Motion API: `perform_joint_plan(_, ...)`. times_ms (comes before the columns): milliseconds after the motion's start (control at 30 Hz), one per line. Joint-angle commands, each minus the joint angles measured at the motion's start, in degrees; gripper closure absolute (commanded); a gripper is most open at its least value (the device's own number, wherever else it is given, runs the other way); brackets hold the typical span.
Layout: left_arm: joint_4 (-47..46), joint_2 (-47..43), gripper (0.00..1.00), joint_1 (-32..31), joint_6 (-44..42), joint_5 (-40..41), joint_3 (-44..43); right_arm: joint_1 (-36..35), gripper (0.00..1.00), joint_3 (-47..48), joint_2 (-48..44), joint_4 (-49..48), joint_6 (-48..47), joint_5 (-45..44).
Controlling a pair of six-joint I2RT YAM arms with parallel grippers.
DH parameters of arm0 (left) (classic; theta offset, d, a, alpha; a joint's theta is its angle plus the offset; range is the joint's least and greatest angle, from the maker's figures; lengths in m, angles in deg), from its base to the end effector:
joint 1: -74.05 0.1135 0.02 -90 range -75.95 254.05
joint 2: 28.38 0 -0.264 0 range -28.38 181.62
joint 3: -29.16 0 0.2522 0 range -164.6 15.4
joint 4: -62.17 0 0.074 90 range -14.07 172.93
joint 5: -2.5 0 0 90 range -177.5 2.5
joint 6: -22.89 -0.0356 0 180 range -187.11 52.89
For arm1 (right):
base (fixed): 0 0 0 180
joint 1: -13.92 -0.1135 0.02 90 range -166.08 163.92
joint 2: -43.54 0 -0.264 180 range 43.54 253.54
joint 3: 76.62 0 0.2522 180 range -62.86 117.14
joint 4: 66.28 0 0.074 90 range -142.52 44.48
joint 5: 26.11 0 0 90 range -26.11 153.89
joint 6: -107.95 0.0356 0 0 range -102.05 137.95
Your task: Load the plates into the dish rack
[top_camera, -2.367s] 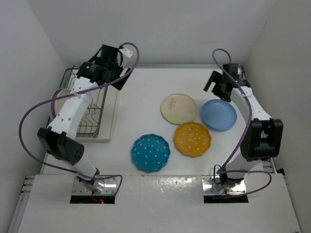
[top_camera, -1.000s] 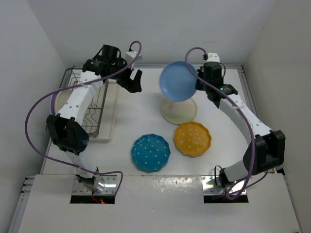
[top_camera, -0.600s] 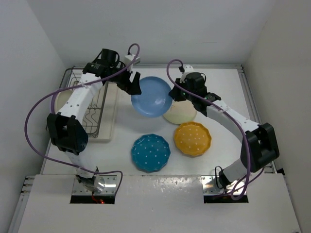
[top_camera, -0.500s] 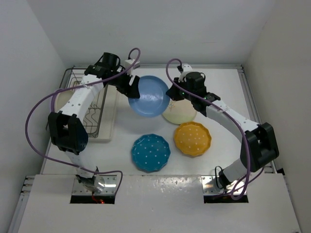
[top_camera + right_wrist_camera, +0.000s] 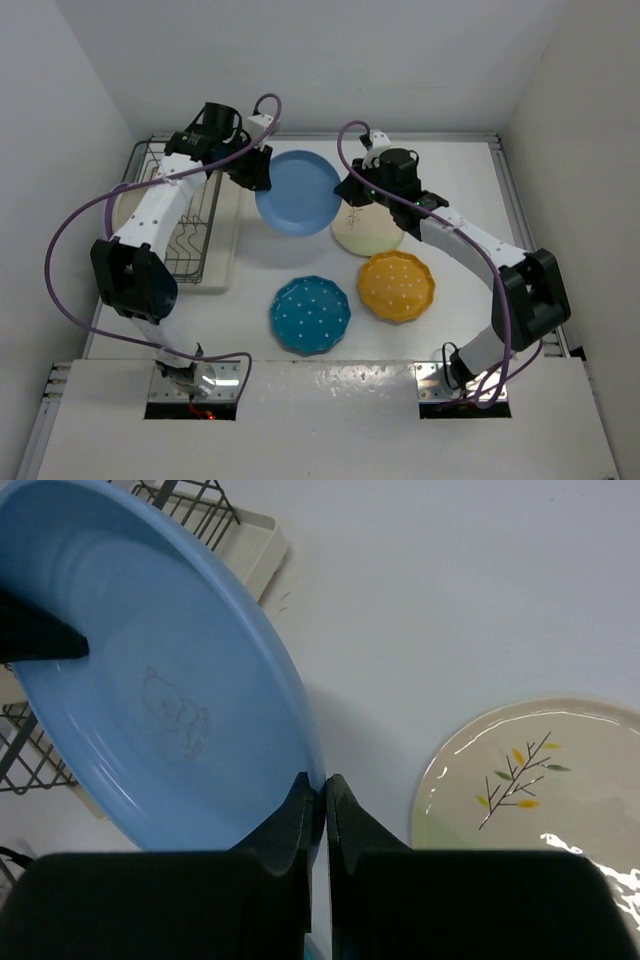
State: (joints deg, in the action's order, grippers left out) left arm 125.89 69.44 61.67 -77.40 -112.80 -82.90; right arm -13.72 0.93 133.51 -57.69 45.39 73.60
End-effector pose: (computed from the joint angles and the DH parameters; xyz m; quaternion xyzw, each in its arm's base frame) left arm 0.3575 -0.0940 0.3564 0.2543 0.8826 -0.2116 0.3341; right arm 0.3232 0.1760 0.2841 -0.0494 0.8211 0.3228 0.4681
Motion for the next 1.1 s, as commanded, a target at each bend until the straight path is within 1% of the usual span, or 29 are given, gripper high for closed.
perform_joint_plan(0,-2.76,-3.43,0.69,0.6,-0.97,5.34,-1.9,-0.4,1.0,0.72,-0.24,-4.59,1.91,2.67)
perform_joint_plan(67,-2.76,-3.43,0.73,0.08,-0.97,5.88,-0.32,-0.75,1.0,1.07,-0.06,-5.03,2.0,2.77)
perform_joint_plan(133,-2.76,-3.43,0.73,0.08,-0.97,6.49,0.38,-0.93,1.0,1.68,0.03,-4.68,1.83,2.77)
perform_joint_plan(167,-2.76,-3.43,0.69,0.08,-0.97,7.1,0.39,-1.1,1.0,1.78,0.03,-4.5,1.65,2.85)
perform_joint_plan(267,-2.76,-3.95,0.68,0.08,-0.97,7.8,0.39,-0.93,1.0,1.6,0.02,-4.24,1.47,2.94)
perform_joint_plan(367,-2.76,-3.95,0.86,-0.45,-0.97,10.78,0.39,-1.1,1.0,1.34,-0.15,-4.24,1.48,3.03)
perform_joint_plan(400,-2.76,-3.95,0.99,-0.45,-0.97,11.67,0.39,-0.93,1.0,1.25,-0.15,-4.32,1.82,2.94)
perform_joint_plan(433,-2.76,-3.95,1.0,-0.97,-0.97,12.63,-0.22,-1.01,1.0,1.34,-0.15,-4.32,1.91,3.03)
perform_joint_plan(500,-2.76,-3.95,1.0,-1.67,-0.97,17.46,-1.62,-1.1,0.99,1.77,0.46,-2.84,2.18,3.2)
perform_joint_plan(533,-2.23,-3.95,1.0,-2.55,-0.97,20.35,-2.41,-0.93,0.88,2.12,1.16,-1.7,2.18,3.29)
perform_joint_plan(567,-1.53,-3.95,1.0,-3.08,-0.97,24.12,-3.47,-1.01,0.53,3.43,1.6,-0.82,2.0,3.47)
perform_joint_plan(600,-1.53,-3.95,1.0,-3.09,-0.97,33.12,-5.91,-0.93,0.43,5.27,2.57,2.85,1.83,3.73)
perform_joint_plan(633,-0.57,-3.95,1.0,-3.61,-1.58,37.56,-7.15,-1.1,0.36,6.95,3.53,4.01,0.78,3.91)
perform_joint_plan(667,0.05,-4.65,1.0,-3.61,-2.36,41.61,-8.21,-1.1,0.22,8.18,3.98,4.72,0.6,3.91)
perform_joint_plan(700,0.06,-5.27,1.0,-3.61,-3.07,49.13,-8.92,-1.02,0.18,8.45,4.24,4.99,-0.19,4.08)
perform_joint_plan(733,0.06,-5.97,1.0,-3.61,-3.86,52.86,-8.92,-1.19,0.16,8.54,4.16,4.99,-0.46,4.0)
perform_joint_plan(767,0.06,-7.37,1.0,-3.61,-5.52,59.77,-8.92,-1.28,0.16,8.11,4.07,4.73,-0.46,4.26)
perform_joint_plan(867,0.06,-9.22,1.0,-4.84,-8.6,68.69,-8.92,-1.1,0.16,7.67,3.81,3.94,-0.9,4.35)
perform_joint_plan(900,0.06,-10.53,1.0,-5.71,-9.4,71.33,-7.18,-1.02,0.16,7.84,3.81,3.94,-0.81,4.35)
perform_joint_plan(933,0.06,-11.24,1.0,-5.72,-10.1,76.4,-6.04,-1.01,0.16,8.36,4.07,4.03,-0.72,4.7)
perform_joint_plan(1000,-3.0,-12.73,1.0,-6.34,-12.38,81.09,-2.79,-1.1,0.16,9.06,4.86,4.64,-1.07,5.05)
perform_joint_plan(1033,-4.24,-14.05,1.0,-6.34,-13.26,85.63,1.32,-1.1,0.16,10.29,5.21,4.99,-1.25,5.66)
perform_joint_plan(1067,-5.64,-14.76,1.0,-5.56,-14.14,87.68,3.62,-1.02,0.16,11.78,6.08,6.91,-1.51,5.67)
